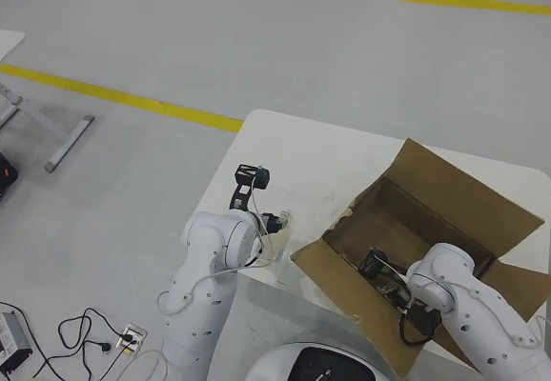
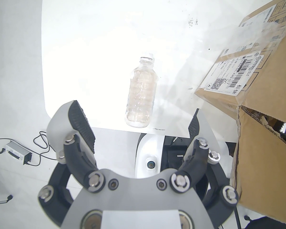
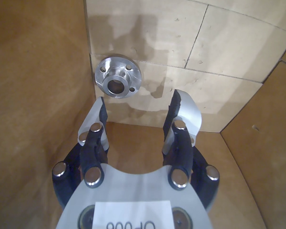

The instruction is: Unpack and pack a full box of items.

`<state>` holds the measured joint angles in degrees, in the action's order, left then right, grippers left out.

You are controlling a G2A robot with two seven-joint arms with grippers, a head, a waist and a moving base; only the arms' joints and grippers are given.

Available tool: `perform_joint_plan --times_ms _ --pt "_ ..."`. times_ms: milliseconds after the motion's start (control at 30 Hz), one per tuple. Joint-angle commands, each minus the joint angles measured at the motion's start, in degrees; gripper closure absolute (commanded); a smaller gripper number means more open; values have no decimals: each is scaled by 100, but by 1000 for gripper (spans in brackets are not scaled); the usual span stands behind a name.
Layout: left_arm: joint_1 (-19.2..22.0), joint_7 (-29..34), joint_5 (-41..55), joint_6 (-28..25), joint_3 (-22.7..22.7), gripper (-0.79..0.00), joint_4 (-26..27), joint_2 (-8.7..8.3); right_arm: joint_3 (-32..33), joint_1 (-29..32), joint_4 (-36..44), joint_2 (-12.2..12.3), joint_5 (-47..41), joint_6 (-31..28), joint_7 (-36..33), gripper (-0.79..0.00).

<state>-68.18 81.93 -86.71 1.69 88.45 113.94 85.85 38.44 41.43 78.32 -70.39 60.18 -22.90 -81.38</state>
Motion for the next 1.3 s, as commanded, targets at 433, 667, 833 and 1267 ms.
perform_joint_plan --times_ms 433,667,833,1267 --pt "0 0 0 0 0 -785 0 0 24 165 -20 4 89 -82 407 -511" --pt "0 0 0 0 0 -785 0 0 81 215 -66 19 195 -84 527 -453" --pt "0 0 0 0 0 -785 0 0 140 237 -53 27 273 -23 590 -336" --pt "0 0 0 0 0 -785 0 0 674 379 108 123 323 447 946 -360"
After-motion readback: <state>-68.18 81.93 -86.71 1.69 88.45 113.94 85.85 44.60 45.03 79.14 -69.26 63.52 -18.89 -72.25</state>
